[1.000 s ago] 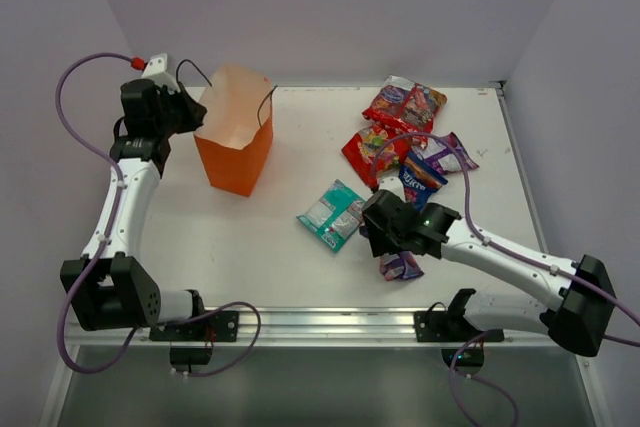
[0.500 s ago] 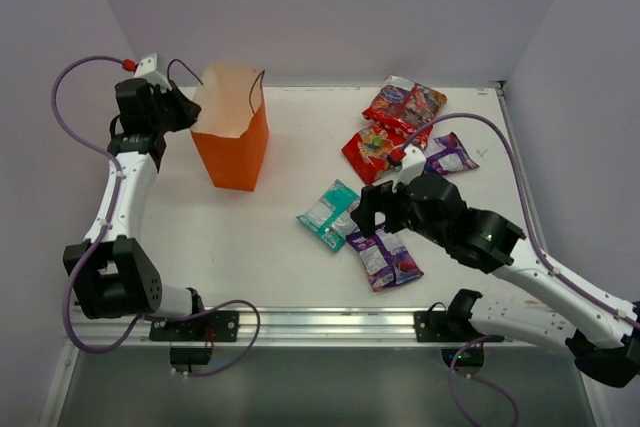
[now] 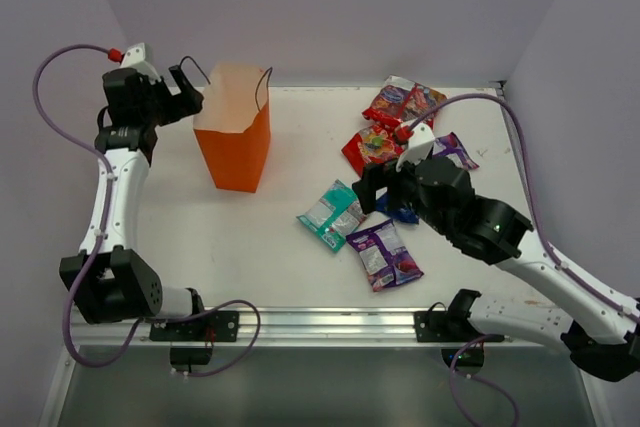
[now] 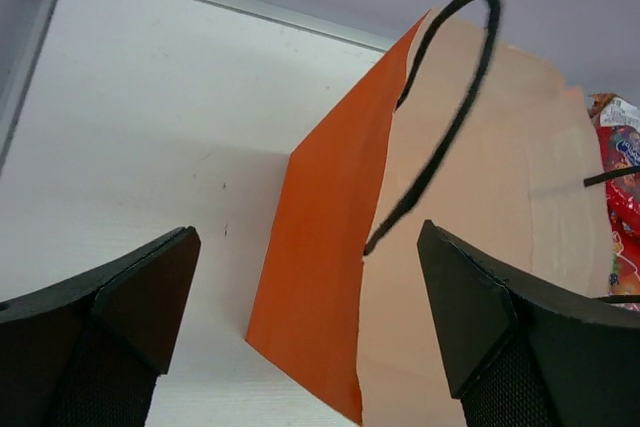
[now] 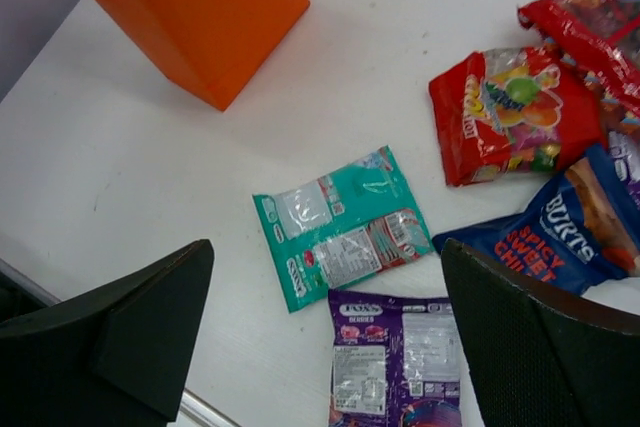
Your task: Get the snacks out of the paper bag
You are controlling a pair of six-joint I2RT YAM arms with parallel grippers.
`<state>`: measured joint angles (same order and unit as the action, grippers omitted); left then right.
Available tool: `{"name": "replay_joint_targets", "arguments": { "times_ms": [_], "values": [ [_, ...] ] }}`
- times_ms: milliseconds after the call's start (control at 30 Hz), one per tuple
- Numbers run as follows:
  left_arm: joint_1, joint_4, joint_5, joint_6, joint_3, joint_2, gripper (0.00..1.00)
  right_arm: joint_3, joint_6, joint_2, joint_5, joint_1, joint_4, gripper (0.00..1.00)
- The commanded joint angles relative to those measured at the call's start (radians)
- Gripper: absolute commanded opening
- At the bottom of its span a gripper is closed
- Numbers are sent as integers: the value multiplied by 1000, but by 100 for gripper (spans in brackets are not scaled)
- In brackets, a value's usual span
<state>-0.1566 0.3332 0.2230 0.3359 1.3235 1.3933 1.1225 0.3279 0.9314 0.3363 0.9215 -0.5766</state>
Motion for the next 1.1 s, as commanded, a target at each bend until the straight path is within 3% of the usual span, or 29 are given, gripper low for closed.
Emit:
{"name": "replay_joint_targets", "arguments": {
  "times_ms": [0,167,333,500,700,867,1067],
  "values": [
    [-9,110,-80,-52,106,-123,100,149,-70,58,150,-6,38,99],
    [-8,190,-129,-87,114,-287,100,290,-125,109,193,-82,81,99],
    [34,204,-203,-123,92,-421,100,378,-101,109,35,-380,119,99],
    [146,291,-330,-184,189,-477,100,407,-121,-2,72,-588,121,99],
    [207,360,-432,-209,315,-519,100,361,-262,-201,176,-601,150,99],
    [216,409,-432,-209,405,-530,100,275,-320,-371,64,-601,214,99],
    [239,431,-433,-207,480,-551,100,277,-320,-483,41,-601,215,99]
  ]
}}
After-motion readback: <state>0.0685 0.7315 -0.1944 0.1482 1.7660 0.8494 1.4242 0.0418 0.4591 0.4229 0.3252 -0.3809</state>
